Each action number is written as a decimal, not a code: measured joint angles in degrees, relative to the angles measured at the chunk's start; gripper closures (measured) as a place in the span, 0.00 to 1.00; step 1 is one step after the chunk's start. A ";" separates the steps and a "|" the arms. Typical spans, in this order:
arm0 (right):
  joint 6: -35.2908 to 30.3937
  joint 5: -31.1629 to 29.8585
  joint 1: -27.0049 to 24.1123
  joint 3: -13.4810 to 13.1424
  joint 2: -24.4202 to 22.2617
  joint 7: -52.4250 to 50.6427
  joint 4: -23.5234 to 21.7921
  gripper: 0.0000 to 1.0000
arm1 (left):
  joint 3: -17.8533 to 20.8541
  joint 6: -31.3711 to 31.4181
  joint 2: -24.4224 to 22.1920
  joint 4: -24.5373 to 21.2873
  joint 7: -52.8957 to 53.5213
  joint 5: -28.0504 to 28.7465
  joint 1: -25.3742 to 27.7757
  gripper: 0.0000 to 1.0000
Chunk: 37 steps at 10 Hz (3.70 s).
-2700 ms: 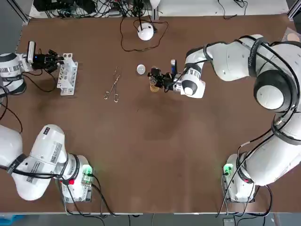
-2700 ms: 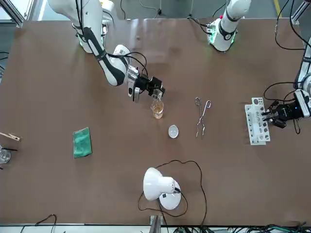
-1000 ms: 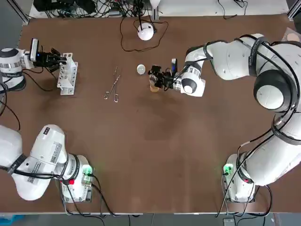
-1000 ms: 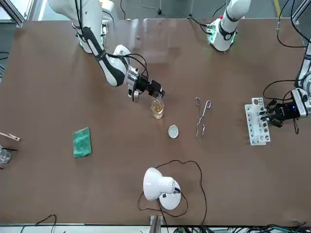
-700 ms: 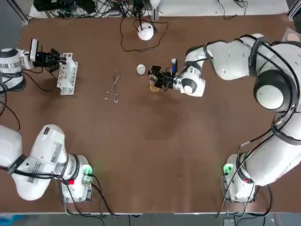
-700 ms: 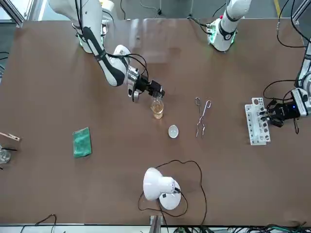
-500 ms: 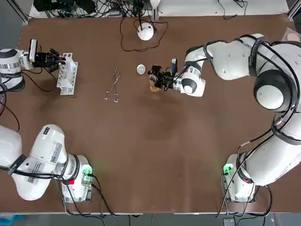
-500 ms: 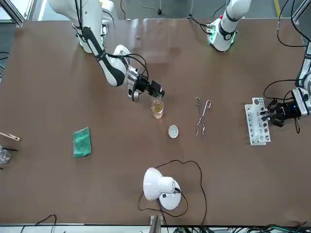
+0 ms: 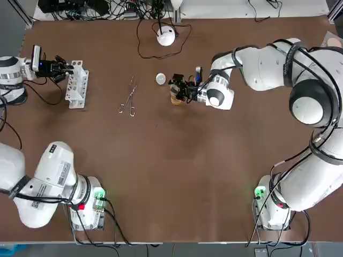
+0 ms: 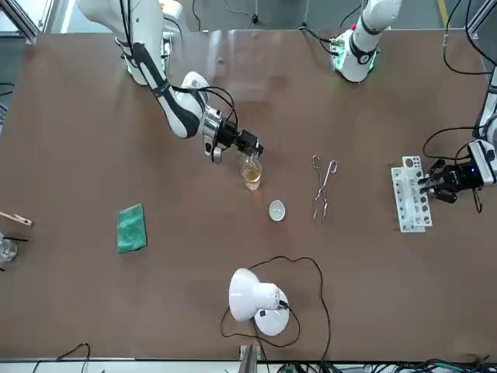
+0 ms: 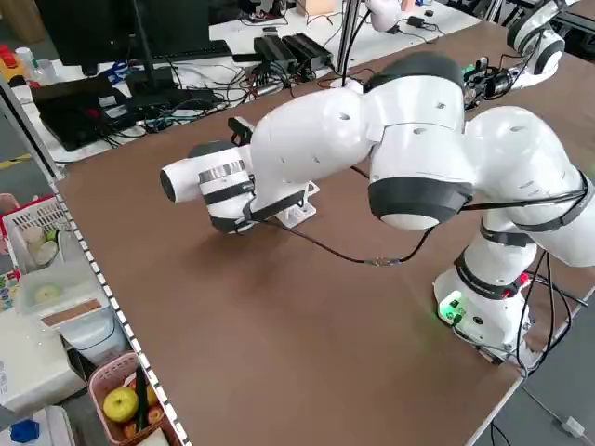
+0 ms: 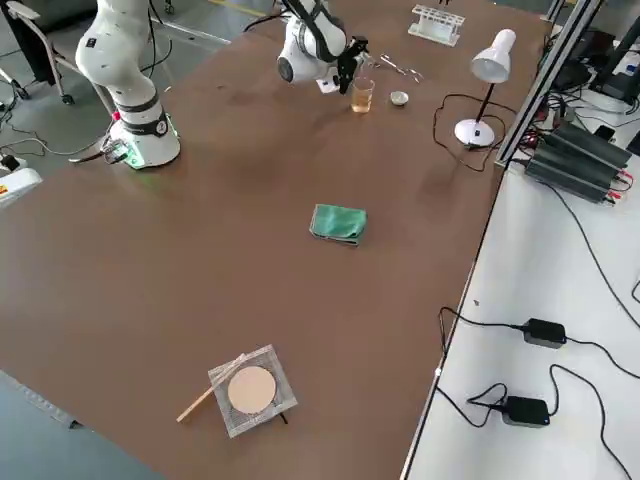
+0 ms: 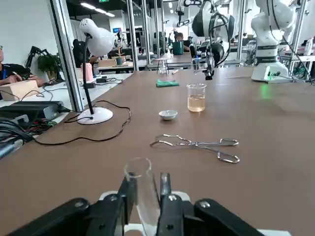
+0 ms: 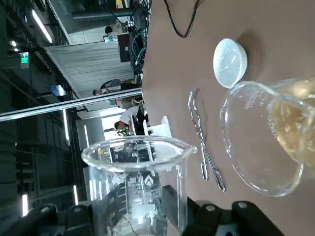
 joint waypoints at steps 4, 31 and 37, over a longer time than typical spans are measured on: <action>5.53 -0.87 0.00 -0.07 -0.71 -7.11 2.17 0.60 | -0.02 -0.22 0.02 0.08 -0.02 0.02 -0.14 0.75; -19.24 -56.03 -52.12 -1.45 -6.69 -72.11 -14.32 0.60 | -0.68 4.20 -3.58 -5.01 0.08 0.03 1.13 0.08; -25.78 -77.12 -67.47 -1.48 3.08 -81.08 -11.02 0.60 | -0.81 2.08 -12.51 -4.62 0.08 -0.11 2.22 0.00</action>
